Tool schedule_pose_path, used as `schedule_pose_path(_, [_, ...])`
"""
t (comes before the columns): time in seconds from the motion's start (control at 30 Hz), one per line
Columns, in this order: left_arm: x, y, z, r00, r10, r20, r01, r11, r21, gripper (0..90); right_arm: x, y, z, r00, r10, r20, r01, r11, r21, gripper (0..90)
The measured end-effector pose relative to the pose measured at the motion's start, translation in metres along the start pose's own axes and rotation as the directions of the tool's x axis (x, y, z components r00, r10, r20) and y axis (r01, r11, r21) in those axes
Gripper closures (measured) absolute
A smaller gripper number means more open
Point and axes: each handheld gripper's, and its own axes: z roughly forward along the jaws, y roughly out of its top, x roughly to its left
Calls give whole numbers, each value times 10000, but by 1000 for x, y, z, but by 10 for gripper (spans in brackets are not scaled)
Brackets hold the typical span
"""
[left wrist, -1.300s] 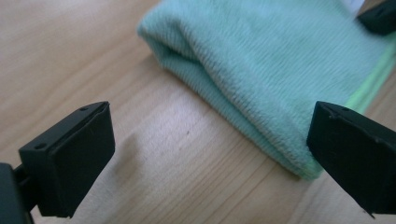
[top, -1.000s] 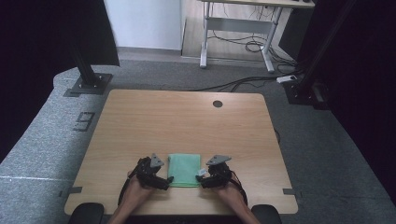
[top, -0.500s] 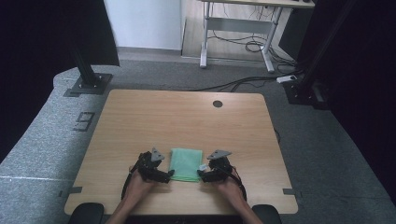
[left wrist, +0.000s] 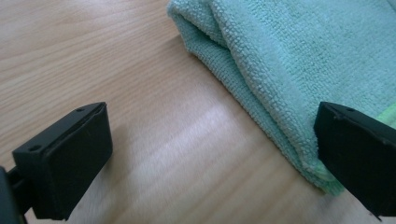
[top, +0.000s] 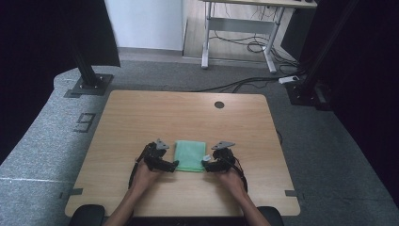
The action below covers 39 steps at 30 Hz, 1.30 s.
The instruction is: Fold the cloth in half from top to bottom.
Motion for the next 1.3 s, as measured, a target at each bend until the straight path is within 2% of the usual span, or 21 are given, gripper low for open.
schedule_pose_path(0.53, [10,23,21,9998,-147,-124,147,9999,-42,0,-27,12,13,9980,466,433,-457,9987,-213,202])
schedule_pose_path(0.97, [18,31,27,9991,-327,-256,325,9995,-46,0,-34,19,20,9969,574,542,-561,9981,-258,203])
schedule_pose_path(1.3, [20,32,28,9994,-306,-176,305,9995,-67,0,-35,20,21,9969,568,543,-554,9981,-261,202])
